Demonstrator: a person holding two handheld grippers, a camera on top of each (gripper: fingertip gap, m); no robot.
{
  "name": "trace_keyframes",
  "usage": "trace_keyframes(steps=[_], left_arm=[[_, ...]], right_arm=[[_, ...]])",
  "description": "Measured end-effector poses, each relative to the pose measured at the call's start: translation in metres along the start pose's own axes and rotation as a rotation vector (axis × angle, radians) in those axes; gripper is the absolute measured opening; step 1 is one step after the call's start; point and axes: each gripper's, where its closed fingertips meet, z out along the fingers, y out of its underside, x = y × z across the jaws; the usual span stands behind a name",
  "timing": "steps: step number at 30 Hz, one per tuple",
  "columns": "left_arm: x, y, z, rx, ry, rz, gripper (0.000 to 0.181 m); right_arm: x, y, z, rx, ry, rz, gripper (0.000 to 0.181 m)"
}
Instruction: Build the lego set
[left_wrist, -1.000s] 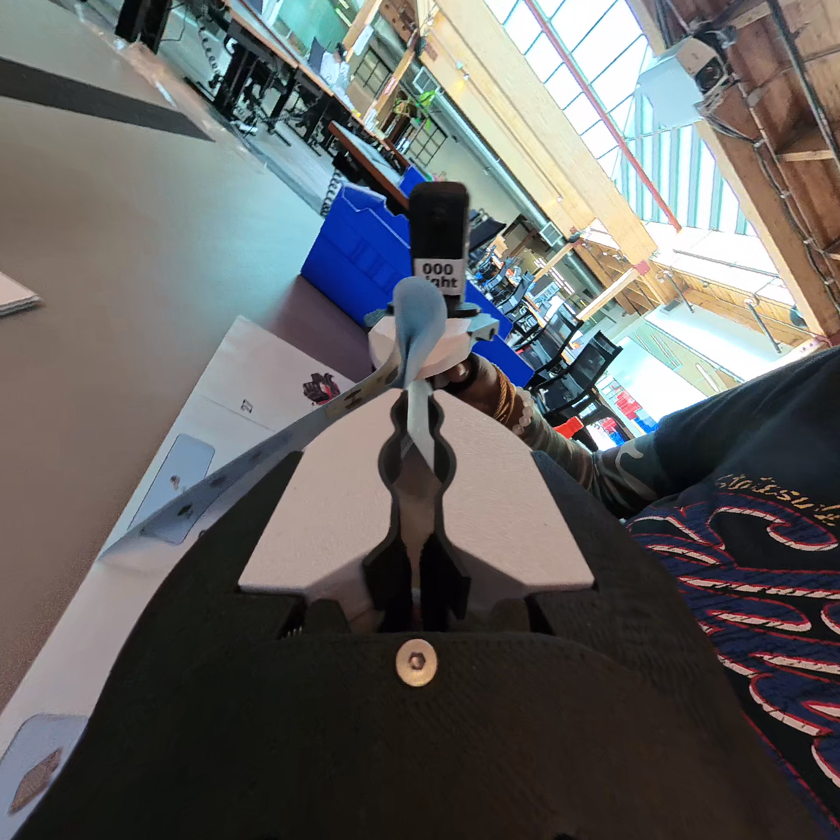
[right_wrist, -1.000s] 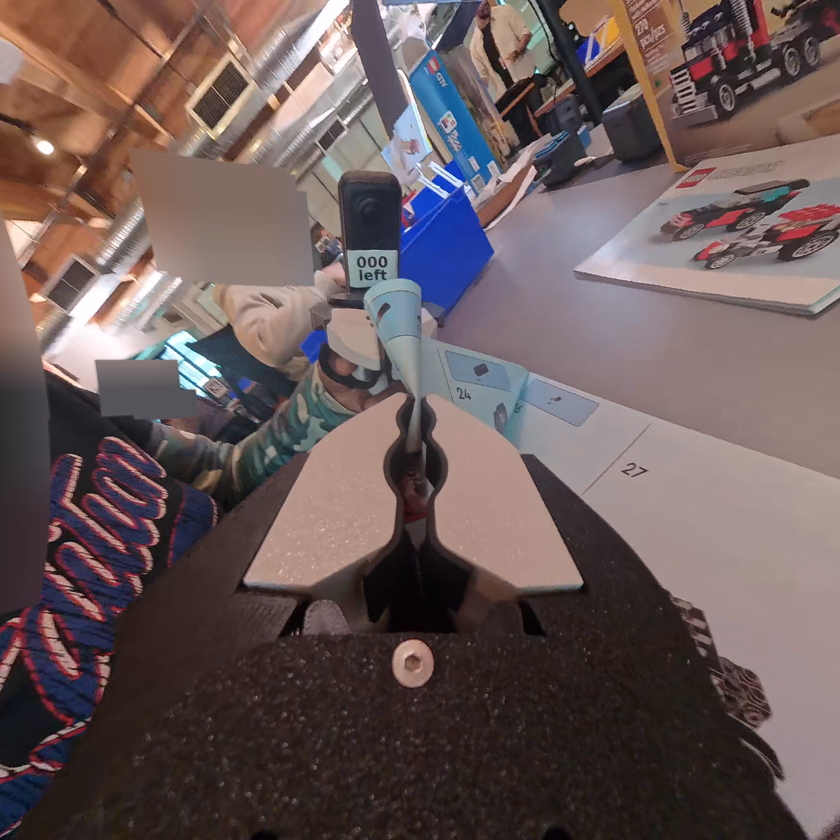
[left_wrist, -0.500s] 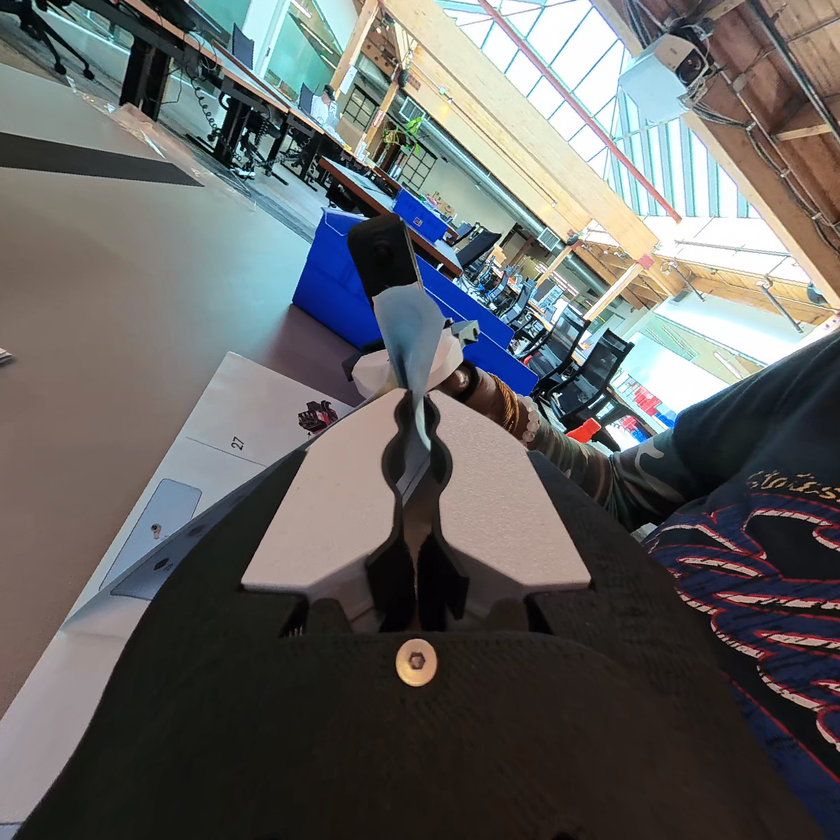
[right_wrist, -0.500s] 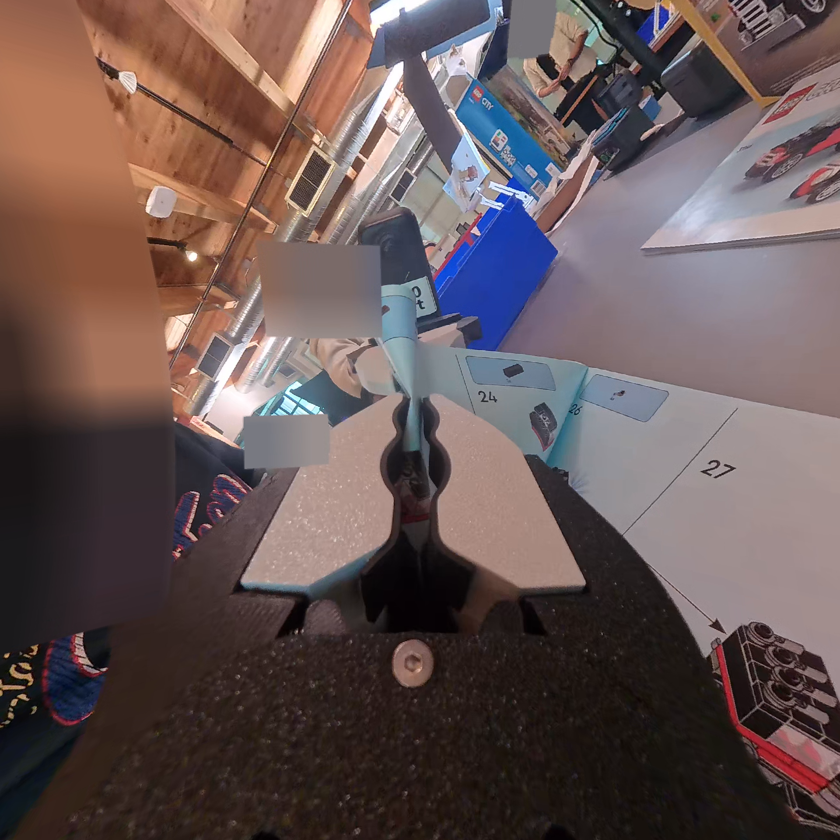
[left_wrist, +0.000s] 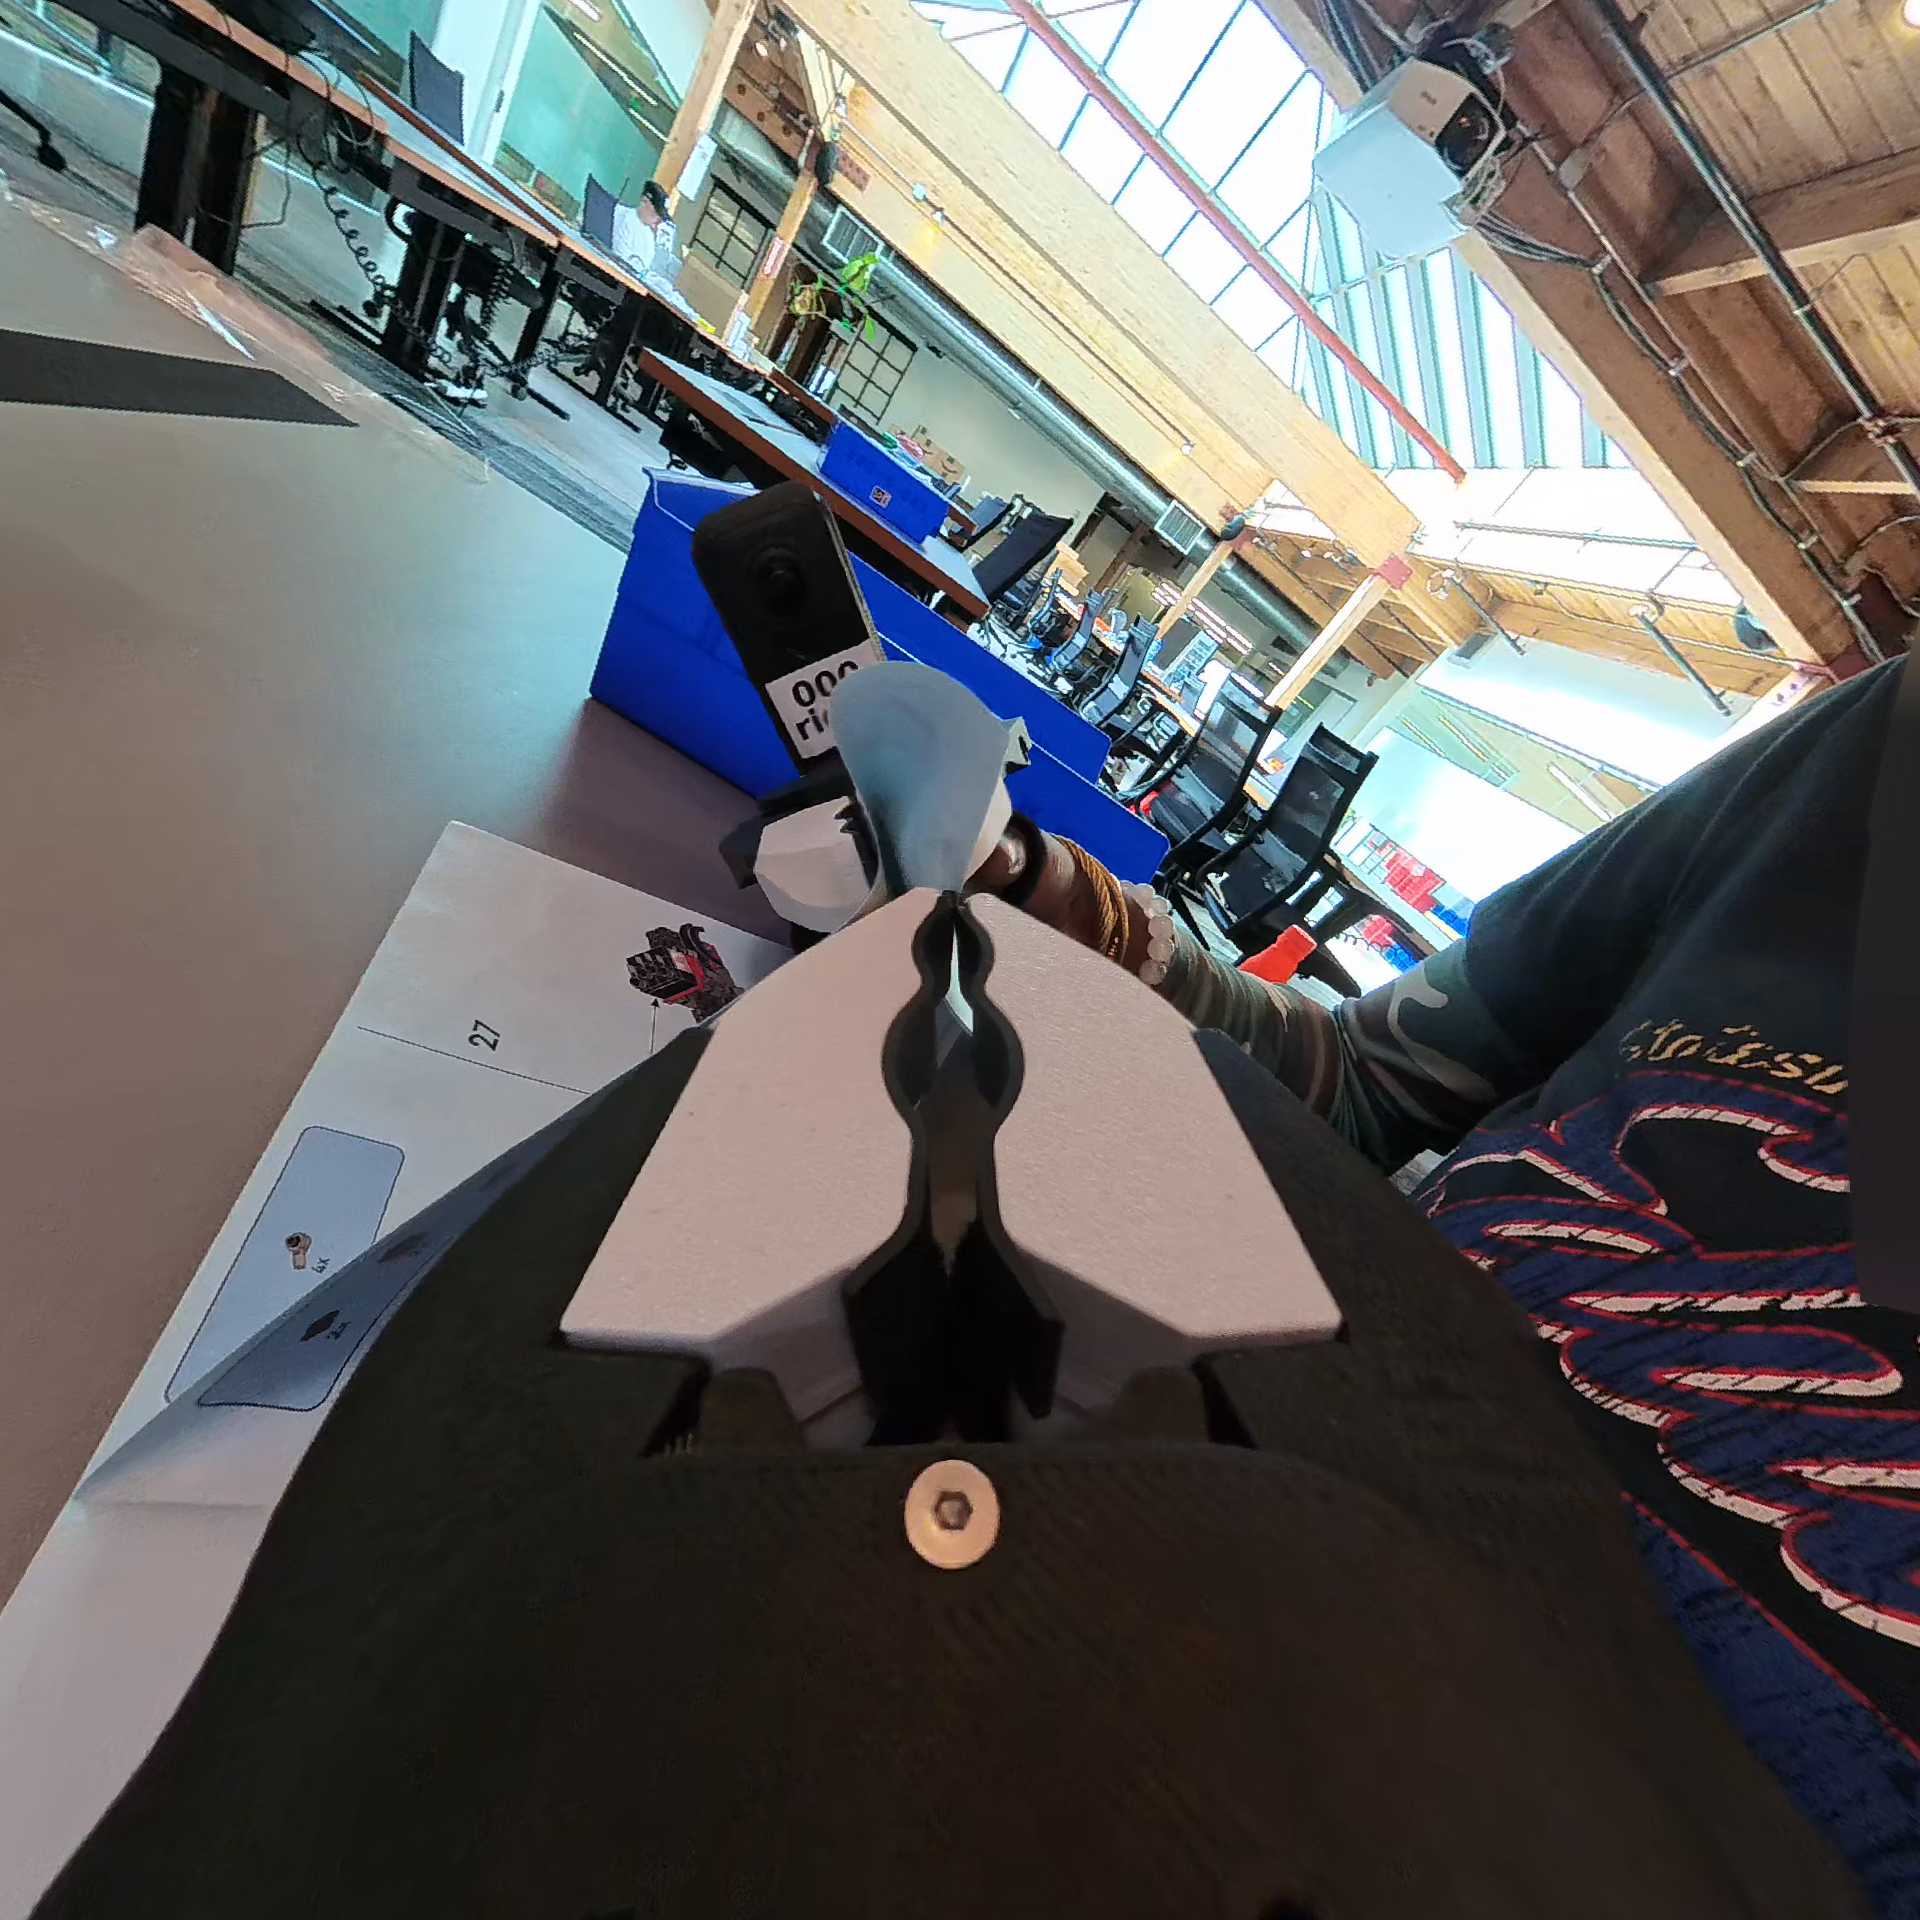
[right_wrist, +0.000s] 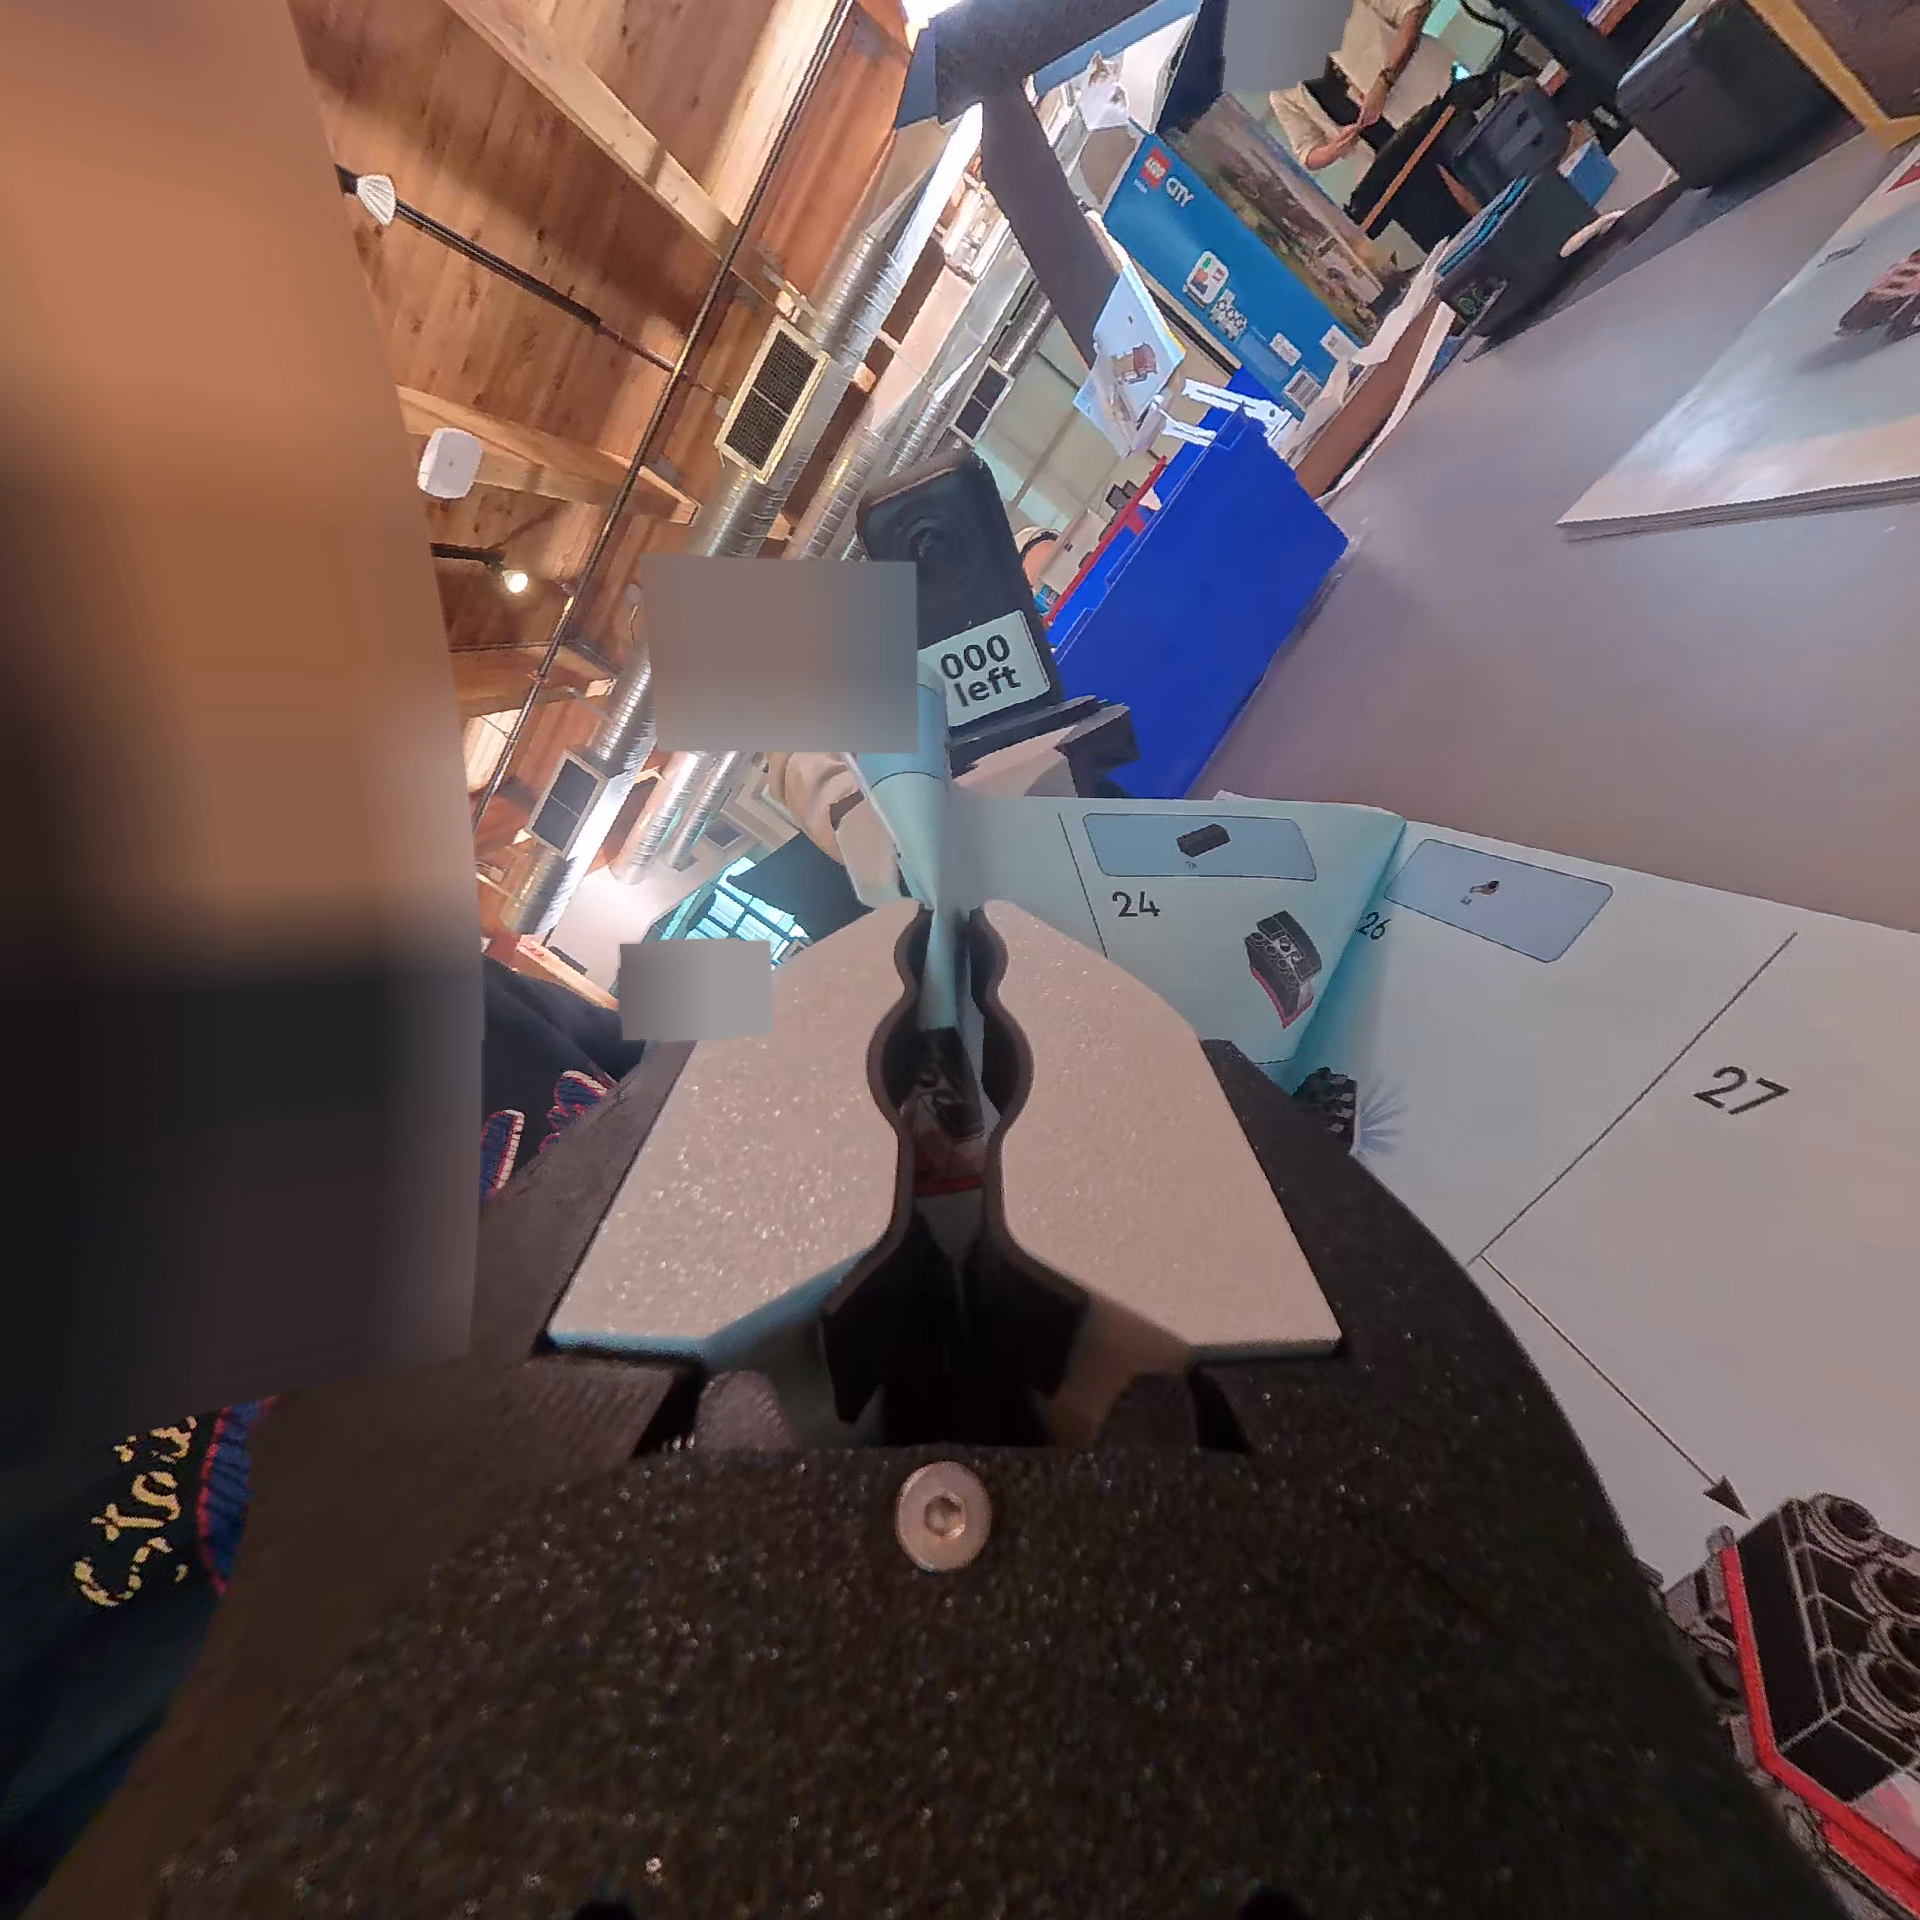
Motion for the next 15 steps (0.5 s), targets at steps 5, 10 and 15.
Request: trace_keyframes(steps=[5,10,15], left_arm=[[0.008,-0.001,0.0,0.008,0.06,-0.017,0.001],[0.017,-0.002,0.0,0.016,0.124,-0.034,0.001],[0.012,-0.001,0.001,0.01,0.091,-0.034,0.0]], right_arm=[[-0.006,0.002,0.001,-0.003,-0.055,0.034,0.007],[-0.012,0.0,0.001,0.013,-0.108,0.068,0.007],[-0.011,0.002,0.0,0.001,-0.096,0.061,0.006]])
